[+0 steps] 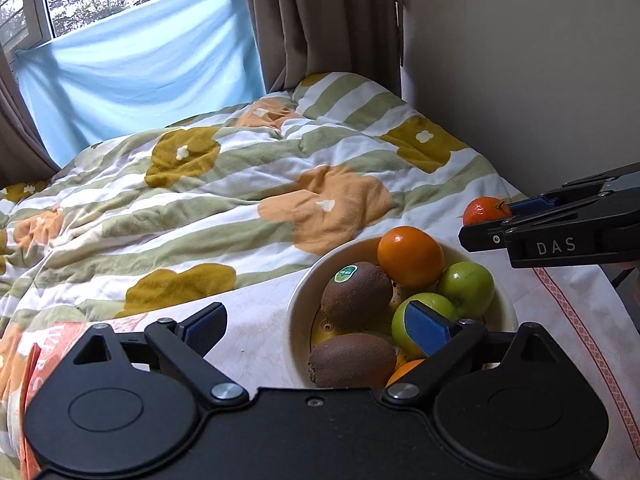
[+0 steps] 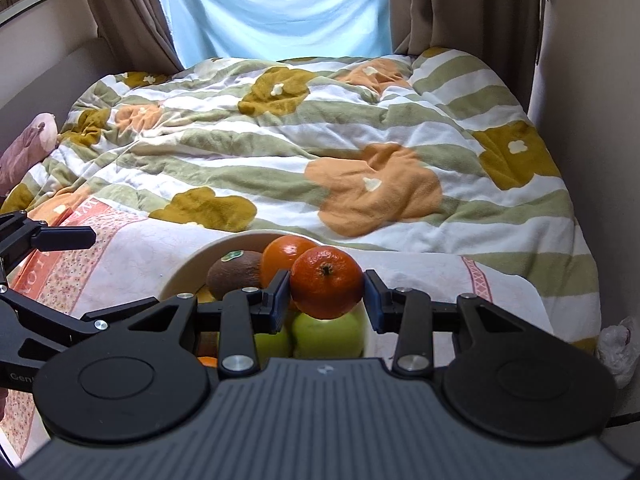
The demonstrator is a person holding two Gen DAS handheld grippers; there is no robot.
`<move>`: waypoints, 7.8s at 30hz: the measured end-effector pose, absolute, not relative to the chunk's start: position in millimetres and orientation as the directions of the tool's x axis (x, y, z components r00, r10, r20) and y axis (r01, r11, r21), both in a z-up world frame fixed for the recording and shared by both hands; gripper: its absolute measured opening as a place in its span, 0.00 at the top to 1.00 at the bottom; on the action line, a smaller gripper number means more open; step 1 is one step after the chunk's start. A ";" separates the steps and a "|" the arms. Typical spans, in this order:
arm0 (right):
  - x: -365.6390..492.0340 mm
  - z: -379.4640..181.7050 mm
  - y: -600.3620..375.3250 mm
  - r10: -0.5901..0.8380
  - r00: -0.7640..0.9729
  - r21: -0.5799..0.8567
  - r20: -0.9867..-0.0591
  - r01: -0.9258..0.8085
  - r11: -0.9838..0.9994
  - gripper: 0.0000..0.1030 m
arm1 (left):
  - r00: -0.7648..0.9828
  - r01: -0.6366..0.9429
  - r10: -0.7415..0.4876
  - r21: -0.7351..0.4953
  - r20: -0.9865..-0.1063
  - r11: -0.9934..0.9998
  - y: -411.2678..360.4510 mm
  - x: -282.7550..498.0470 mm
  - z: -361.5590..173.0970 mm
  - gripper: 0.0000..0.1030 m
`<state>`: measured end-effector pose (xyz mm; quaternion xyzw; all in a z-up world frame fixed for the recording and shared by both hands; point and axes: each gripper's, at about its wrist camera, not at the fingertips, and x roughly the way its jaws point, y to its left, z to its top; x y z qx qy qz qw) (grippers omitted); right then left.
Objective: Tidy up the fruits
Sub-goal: 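Carry orange and tangerine into the duck bowl and open both tools, then lift both tools from the bowl toward the remaining fruit, then grasp a red tomato with the left tool while the right tool grasps a tangerine, then carry tomato and tangerine into the duck bowl and open both tools, then lift both tools away from the full bowl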
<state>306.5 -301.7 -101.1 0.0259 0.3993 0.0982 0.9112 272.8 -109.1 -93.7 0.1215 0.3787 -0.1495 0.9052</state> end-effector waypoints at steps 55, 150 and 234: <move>164.6 -24.7 -248.1 0.166 0.770 0.058 -0.617 -0.165 0.985 0.00 | 0.783 0.213 -0.134 0.060 -0.607 0.975 -32.0 131.4 -26.3 0.00; 134.8 -102.6 -194.9 0.187 0.697 0.226 -0.692 -0.038 0.974 0.49 | 0.726 0.431 -0.277 0.103 -0.629 0.897 -14.0 123.0 -85.3 0.61; 224.6 -138.4 -276.6 0.210 0.624 0.250 -0.753 -0.023 0.968 0.00 | 0.711 0.253 -0.133 0.074 -0.690 0.965 -42.5 188.8 -89.8 0.04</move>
